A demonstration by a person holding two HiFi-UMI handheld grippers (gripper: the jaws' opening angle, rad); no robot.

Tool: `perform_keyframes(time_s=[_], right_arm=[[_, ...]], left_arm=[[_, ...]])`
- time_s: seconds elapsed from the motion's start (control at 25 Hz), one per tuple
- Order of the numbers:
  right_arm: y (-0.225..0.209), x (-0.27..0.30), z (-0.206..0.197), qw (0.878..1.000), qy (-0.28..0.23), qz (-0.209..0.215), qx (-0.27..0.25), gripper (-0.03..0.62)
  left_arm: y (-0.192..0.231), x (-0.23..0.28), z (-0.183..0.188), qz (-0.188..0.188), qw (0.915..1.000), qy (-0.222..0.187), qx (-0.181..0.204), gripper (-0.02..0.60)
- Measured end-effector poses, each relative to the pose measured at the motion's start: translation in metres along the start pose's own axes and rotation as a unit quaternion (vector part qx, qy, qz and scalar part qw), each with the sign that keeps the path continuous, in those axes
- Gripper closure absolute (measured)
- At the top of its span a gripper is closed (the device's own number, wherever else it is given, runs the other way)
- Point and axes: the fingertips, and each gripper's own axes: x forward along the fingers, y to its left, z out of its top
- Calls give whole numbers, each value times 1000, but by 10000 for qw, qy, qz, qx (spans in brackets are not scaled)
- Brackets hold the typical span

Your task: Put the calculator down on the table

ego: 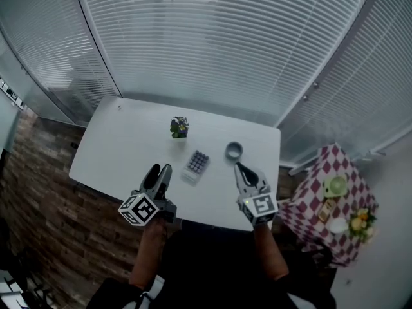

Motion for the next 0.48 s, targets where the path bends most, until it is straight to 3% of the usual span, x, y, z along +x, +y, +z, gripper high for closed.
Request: perform_keyframes(time_s=[0.08,0.24,0.48], right_arm=[[0,-1,-1,10000,0,8,34,588],[2,0,-1,9998,-39,59,187,588],[7,1,-5,9998,-1,126,140,588]], left_arm=[[-6,-3,7,106,9977,-120,662,324],[-20,-6,20,157,9885,-239,1484,324],[-42,-10,28,366,9535,-251,2981,324]])
